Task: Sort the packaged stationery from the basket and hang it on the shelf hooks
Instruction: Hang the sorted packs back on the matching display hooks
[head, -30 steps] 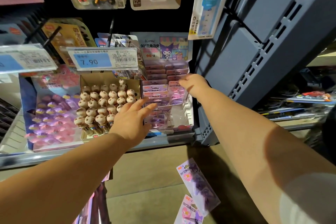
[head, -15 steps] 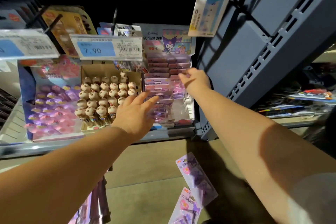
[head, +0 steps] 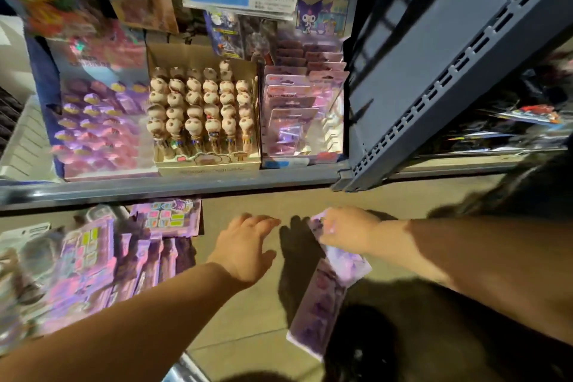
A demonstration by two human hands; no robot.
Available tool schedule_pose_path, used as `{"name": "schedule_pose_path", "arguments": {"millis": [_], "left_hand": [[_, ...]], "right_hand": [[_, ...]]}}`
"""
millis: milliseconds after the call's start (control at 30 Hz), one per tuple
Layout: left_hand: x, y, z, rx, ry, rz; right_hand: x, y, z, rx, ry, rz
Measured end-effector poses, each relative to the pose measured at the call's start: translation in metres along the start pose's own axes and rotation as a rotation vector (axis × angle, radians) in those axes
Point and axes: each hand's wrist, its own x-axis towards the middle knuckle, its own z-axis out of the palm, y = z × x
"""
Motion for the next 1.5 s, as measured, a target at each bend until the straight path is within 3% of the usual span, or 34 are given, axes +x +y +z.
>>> {"name": "schedule_pose_path", "arguments": {"millis": [133,433,567,667,800,933,1133,1500], "left_hand": [[-0.019,-0.014,0.021,0.0,-0.14,-0.006],[-0.043,-0.055,0.049,-0.095,-0.319,-0.114],[-0.042,-0.062,0.06,-0.103,-0.387,-0.164],[-0.035,-0.051,0.061,-0.144,-0.398,-0.168],[-0.017,-0.031,0.057,-0.208,-0.386,-0.175],[-0.007,-0.02,0.056,-0.267,-0.392,-0.171],[-0.007,-0.018,0.055,-0.357,-0.46,-0.212],[-0.008,-0.026,0.057,-0.657,-0.417,-0.337]], "right_hand": [[-0.024,0.011,0.017,-0.062,-0.136,0.19],[-0.007,0.0,0.106,0.441,0.201,0.678],[-0.002,0.0,0.123,0.4,0.134,0.752],[0.003,-0.002,0.126,0.495,0.095,0.736],[0.007,-0.009,0.128,0.347,0.253,0.679],[0.008,-0.015,0.136,0.442,0.294,0.621],[0.009,-0.015,0.141,0.51,0.22,0.62],[0.005,-0.051,0.129,0.711,0.276,0.525]]}}
